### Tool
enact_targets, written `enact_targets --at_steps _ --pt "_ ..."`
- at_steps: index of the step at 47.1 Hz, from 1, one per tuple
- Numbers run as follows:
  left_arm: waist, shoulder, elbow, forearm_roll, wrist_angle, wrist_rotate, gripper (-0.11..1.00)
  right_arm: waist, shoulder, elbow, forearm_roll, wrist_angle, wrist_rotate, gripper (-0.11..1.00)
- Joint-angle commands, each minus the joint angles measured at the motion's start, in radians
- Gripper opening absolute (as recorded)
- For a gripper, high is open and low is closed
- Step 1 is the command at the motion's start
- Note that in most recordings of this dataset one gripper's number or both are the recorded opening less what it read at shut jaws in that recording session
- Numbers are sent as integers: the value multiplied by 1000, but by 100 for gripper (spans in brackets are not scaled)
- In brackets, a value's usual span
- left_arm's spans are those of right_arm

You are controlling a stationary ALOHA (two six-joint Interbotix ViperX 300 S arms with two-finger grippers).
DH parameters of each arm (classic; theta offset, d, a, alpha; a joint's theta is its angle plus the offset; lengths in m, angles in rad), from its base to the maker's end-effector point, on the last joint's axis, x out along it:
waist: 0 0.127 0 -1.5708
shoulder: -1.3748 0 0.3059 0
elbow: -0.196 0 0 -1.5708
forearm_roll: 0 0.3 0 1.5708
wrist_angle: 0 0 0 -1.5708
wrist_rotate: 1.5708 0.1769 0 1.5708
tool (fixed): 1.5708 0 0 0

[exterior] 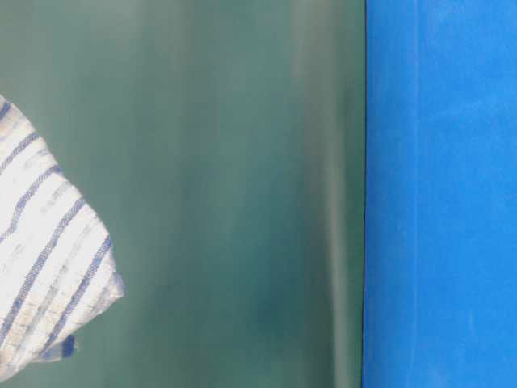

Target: Lift the towel with both arms.

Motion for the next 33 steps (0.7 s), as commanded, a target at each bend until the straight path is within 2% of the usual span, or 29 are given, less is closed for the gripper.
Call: enact_targets --at_steps 1,15,17,26,28,30,33 --pt "3 0 -29 2 -3 2 9 5 -20 -21 0 2 -5 5" --pt "3 3 -29 2 -25 -2 11 5 -20 -21 -3 2 -12 6" --pt "3 0 -28 2 -28 -2 19 5 -20 -21 -5 2 -14 10" --pt "3 -17 -18 2 -54 -5 77 5 -20 -21 -23 2 -17 64" --pt "3 -23 -15 0 -54 -6 86 5 -20 -20 -26 2 -17 68" --pt "3 -25 -14 2 -54 -6 91 5 -20 -21 -28 2 -17 67" --pt "3 -31 -12 0 -54 -6 92 5 -20 -20 -28 2 -15 65"
